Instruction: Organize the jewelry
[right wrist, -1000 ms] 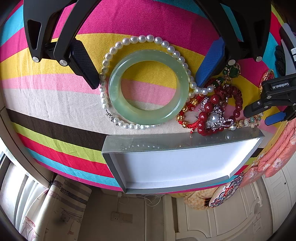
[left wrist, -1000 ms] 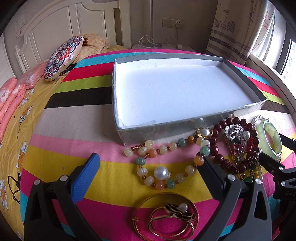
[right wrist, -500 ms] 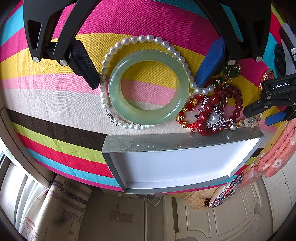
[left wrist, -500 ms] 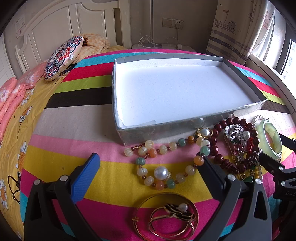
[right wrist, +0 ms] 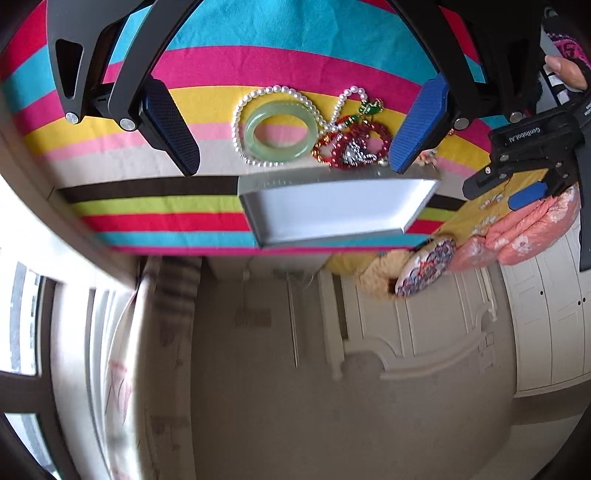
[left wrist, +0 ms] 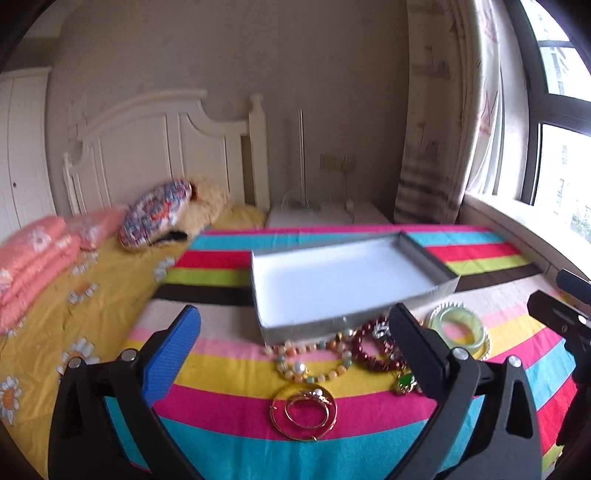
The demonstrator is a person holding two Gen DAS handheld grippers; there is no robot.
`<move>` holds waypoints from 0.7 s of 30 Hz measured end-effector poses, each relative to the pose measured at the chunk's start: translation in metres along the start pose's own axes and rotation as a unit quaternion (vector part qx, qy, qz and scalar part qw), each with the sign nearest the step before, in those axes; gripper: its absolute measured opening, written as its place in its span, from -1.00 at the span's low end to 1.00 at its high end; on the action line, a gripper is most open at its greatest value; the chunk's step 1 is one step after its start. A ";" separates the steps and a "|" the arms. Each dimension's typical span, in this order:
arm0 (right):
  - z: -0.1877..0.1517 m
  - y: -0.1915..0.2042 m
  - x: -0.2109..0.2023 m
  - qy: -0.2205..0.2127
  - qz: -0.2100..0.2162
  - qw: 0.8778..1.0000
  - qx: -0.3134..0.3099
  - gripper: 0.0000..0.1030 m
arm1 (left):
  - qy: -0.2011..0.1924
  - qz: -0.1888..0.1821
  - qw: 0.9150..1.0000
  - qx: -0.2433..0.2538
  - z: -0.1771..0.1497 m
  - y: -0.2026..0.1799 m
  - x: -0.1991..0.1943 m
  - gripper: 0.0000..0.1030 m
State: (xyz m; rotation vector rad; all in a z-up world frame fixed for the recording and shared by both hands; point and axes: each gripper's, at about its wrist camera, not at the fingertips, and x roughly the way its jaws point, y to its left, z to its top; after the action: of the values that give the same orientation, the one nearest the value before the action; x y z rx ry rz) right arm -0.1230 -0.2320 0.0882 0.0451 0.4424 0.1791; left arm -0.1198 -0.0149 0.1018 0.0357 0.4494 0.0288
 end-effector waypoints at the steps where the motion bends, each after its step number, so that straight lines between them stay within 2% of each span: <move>1: 0.000 0.003 -0.008 -0.010 0.000 1.000 0.000 0.91 | -0.009 0.001 1.000 0.003 0.002 -0.001 -0.007 0.96; 9: -0.007 0.022 -0.048 -0.040 0.005 0.999 -0.027 0.91 | -0.047 -0.001 0.999 0.018 0.009 -0.014 -0.046 0.96; 21: -0.013 0.027 -0.053 -0.038 0.011 0.999 -0.038 0.91 | -0.047 -0.003 0.999 0.019 0.001 -0.016 -0.062 0.96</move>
State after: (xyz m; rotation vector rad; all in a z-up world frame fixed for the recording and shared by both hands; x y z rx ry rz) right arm -0.1806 -0.2148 0.1009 -0.0176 0.3592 0.2141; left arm -0.1751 -0.0335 0.1286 0.0724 0.3570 0.0133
